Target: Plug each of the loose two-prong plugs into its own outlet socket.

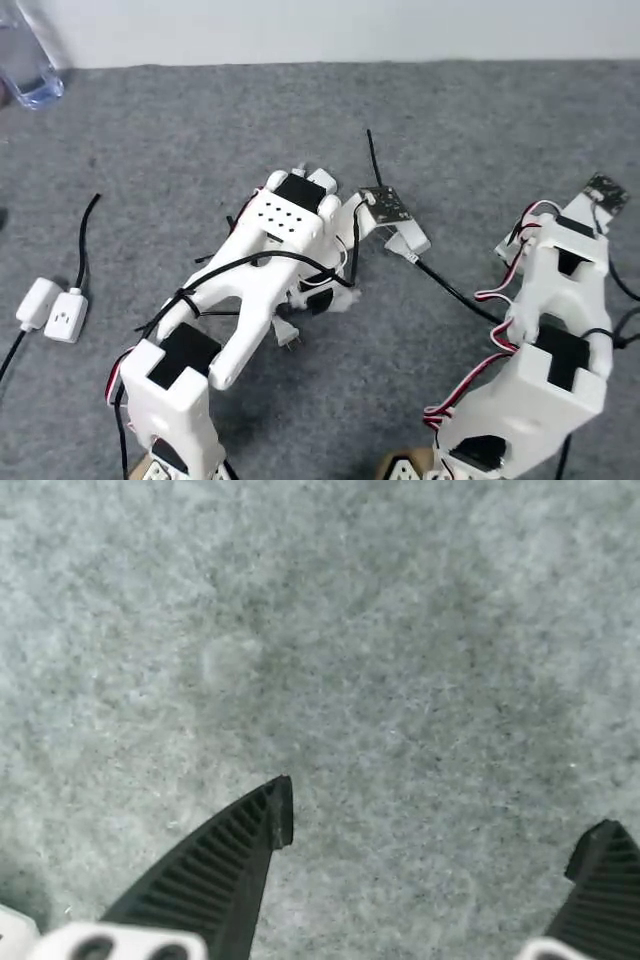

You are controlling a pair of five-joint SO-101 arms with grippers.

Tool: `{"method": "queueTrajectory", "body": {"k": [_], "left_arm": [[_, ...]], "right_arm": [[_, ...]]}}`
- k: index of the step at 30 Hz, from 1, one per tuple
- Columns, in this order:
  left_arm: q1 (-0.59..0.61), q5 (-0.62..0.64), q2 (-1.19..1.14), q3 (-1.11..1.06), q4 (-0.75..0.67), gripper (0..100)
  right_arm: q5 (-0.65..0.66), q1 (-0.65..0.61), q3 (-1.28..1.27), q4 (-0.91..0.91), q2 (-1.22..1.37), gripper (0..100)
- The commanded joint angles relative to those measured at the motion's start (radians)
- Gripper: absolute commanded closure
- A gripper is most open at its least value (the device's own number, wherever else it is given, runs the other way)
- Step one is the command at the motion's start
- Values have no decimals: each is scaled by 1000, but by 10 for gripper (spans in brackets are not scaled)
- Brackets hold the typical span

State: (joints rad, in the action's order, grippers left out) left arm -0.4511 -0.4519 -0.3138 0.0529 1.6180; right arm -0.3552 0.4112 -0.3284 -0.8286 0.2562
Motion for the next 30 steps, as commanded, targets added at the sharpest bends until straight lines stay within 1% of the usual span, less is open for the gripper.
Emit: {"method": "queueTrajectory", "body": {"k": [1, 5, 9, 12, 15, 18, 23, 30], "left_arm": [[5, 5, 63, 8, 15, 782], [8, 2, 63, 4, 14, 780], [11, -5, 55, 28, -20, 779], [52, -25, 37, 13, -87, 779], [80, -25, -17, 10, -107, 779], [81, -25, -83, 15, -115, 780], [72, -23, -167, 15, -184, 782], [61, -25, -186, 15, -221, 788]], "right_arm": [[-2, -15, 54, -10, -4, 574], [-2, -15, 54, -10, -4, 574], [-2, -15, 54, -10, -4, 574], [-2, -15, 54, -10, -4, 574], [-2, -15, 54, -12, -4, 574], [-2, -16, 54, -12, -4, 574], [-2, -22, 54, -12, -4, 574], [-2, -25, 54, -12, -4, 574]]}}
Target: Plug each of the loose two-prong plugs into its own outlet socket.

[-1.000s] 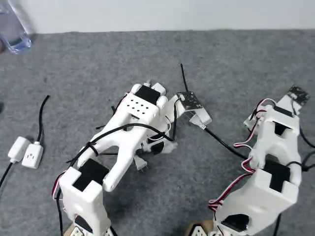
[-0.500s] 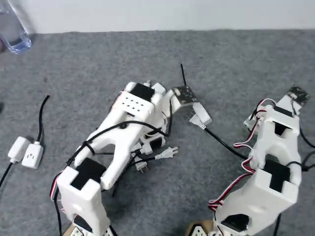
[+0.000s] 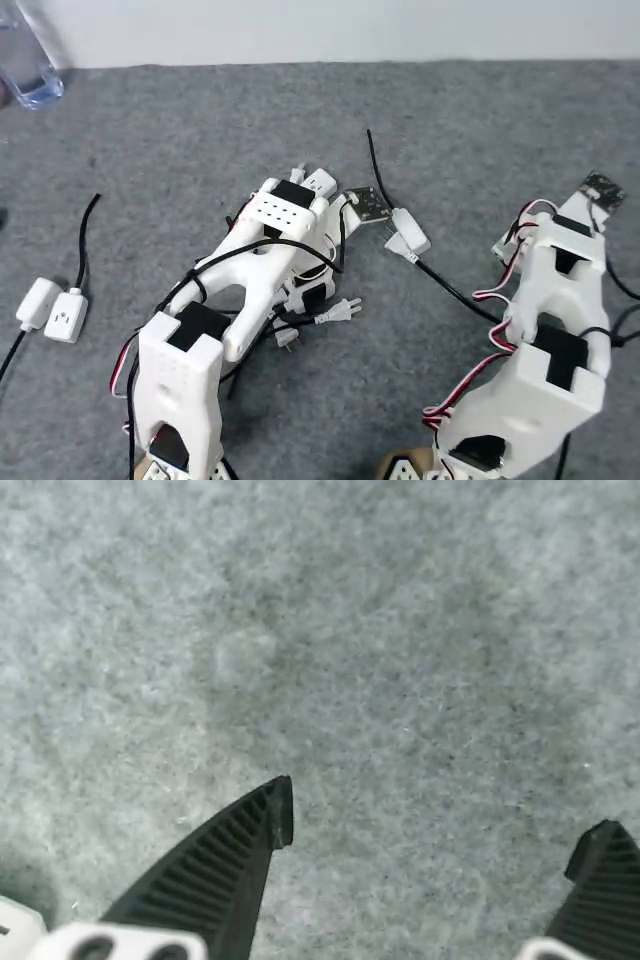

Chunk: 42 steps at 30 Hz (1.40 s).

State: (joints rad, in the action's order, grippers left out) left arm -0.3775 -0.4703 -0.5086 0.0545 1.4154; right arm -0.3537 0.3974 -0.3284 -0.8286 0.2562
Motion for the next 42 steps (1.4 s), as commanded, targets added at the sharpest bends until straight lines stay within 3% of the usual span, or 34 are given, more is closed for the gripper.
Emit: {"method": "queueTrajectory", "body": {"k": [1, 5, 10, 18, 21, 25, 30, 37, 42], "left_arm": [[-12, -8, 9, 13, -18, 806], [-14, -9, 0, 13, -18, 991], [-15, -6, 49, 39, 38, 987], [-112, -3, 336, 248, 341, 987], [-75, 14, 473, 223, 342, 987], [63, 8, 632, 90, 342, 987], [333, -143, 781, -65, 342, 987], [801, -491, 861, -180, 341, 987], [1111, -767, 773, -185, 325, 987]], "right_arm": [[-3, -12, 54, -10, -4, 574], [-3, -12, 54, -10, -4, 574], [-3, -12, 54, -8, -4, 574], [-3, -13, 54, -5, -2, 574], [-3, -13, 54, -7, -2, 574], [-3, -13, 54, -7, -1, 574], [-3, -13, 54, -7, -1, 574], [-3, -13, 54, -5, -1, 574], [-3, -13, 54, -5, -1, 574]]}}
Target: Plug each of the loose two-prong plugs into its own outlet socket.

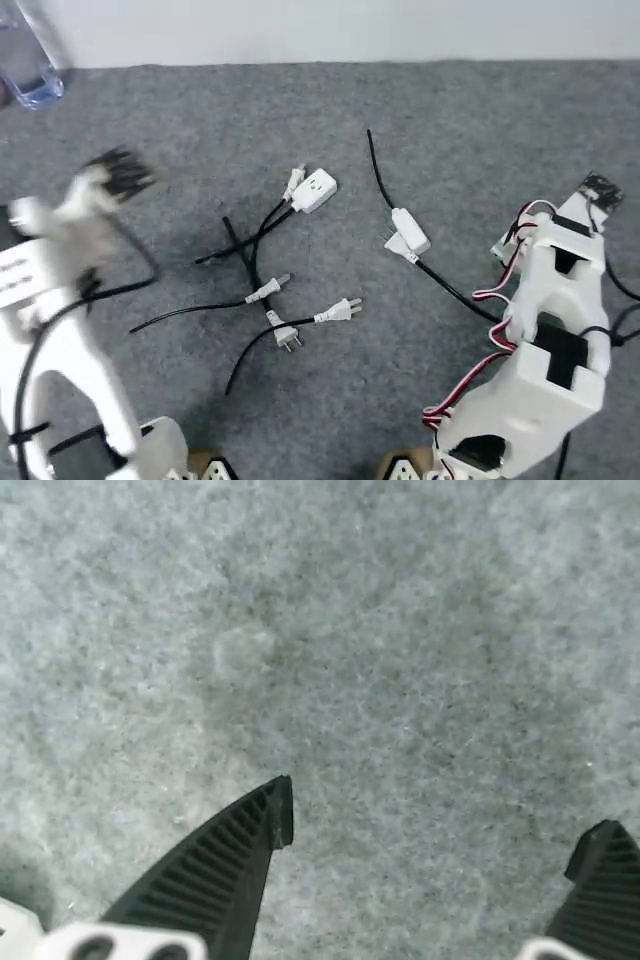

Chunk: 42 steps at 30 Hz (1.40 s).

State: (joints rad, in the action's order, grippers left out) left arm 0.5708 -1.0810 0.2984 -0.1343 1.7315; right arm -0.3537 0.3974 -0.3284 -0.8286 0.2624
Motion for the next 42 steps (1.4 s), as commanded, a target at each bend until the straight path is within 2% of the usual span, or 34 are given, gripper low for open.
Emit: {"method": "queueTrajectory", "body": {"k": [1, 5, 10, 18, 28, 30, 32, 36, 38, 42], "left_arm": [[212, -199, -69, 4, -8, 987], [339, -245, -247, 10, -138, 987], [404, -245, -457, 27, -307, 987], [457, -245, -741, 274, -318, 987], [463, -227, -1114, 674, -311, 984], [460, -158, -1158, 734, -311, 951], [457, -84, -1185, 780, -302, 855], [450, -74, -1201, 862, -210, 682], [434, -75, -1200, 885, -166, 647], [404, -75, -1192, 935, -55, 641]], "right_arm": [[-3, -13, 54, -5, -7, 574], [-3, -15, 54, -5, -7, 574], [-3, -28, 54, -5, -5, 574], [-3, -30, 54, -5, -5, 574], [-3, -44, 52, -5, -5, 574], [-3, -44, 52, -4, -5, 574], [-3, -45, 52, -4, -5, 574], [-3, -45, 52, -4, -5, 574], [-3, -45, 52, -4, -5, 574], [-3, -45, 52, -4, -5, 574]]}}
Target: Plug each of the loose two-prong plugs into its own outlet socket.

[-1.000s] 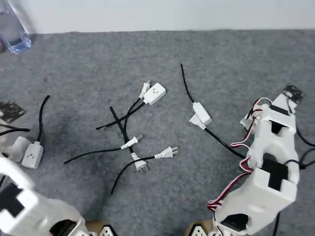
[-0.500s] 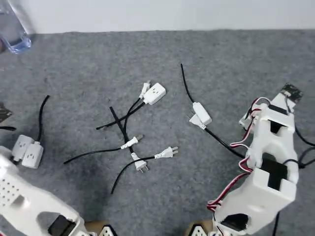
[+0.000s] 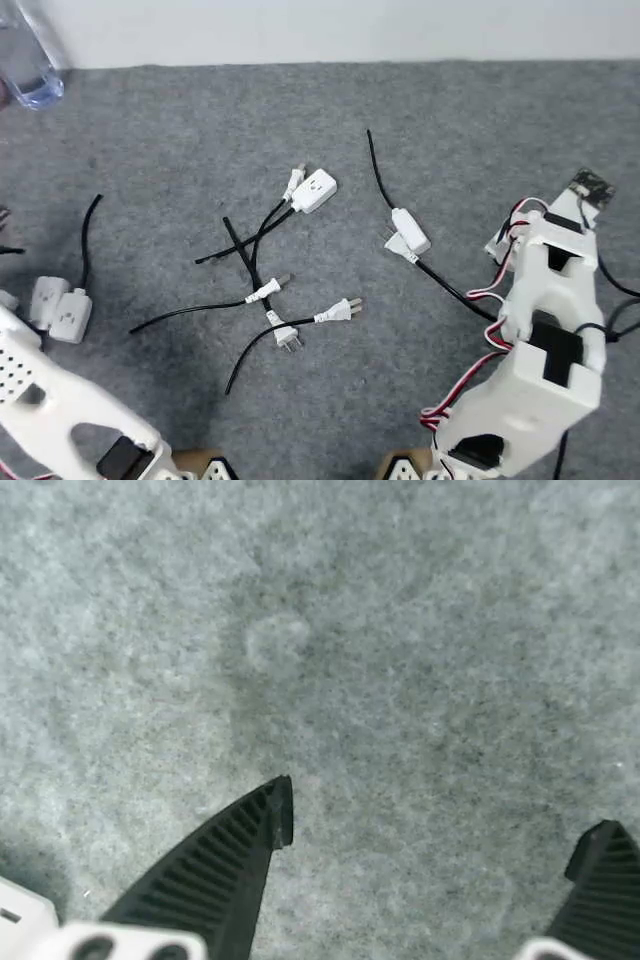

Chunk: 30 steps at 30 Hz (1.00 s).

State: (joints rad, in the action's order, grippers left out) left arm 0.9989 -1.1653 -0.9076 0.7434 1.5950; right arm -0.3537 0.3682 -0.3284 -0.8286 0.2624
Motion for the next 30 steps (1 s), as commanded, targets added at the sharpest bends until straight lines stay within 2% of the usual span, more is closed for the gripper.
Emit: {"method": "queueTrajectory", "body": {"k": [1, 3, 6, 11, 16, 19, 24, 30], "left_arm": [[-35, 9, 14, 81, 117, 641], [-51, 20, 14, 140, 164, 641], [-55, 69, 14, 205, 161, 641], [-48, 75, 23, 251, 161, 641], [-71, 117, 158, 239, 163, 641], [-124, 118, 284, 76, 163, 641], [-233, 110, 497, -318, 152, 641], [-255, 117, 496, -642, -123, 641]], "right_arm": [[-3, -16, 52, -4, -5, 574], [-2, -19, 52, -4, -5, 574], [43, -35, 52, -4, -5, 574], [80, -39, 54, -2, -5, 574], [81, -59, 37, 88, 18, 574], [83, -65, 40, 104, 42, 574], [84, -58, 81, 33, 51, 574], [84, -58, 84, 22, 51, 574]]}}
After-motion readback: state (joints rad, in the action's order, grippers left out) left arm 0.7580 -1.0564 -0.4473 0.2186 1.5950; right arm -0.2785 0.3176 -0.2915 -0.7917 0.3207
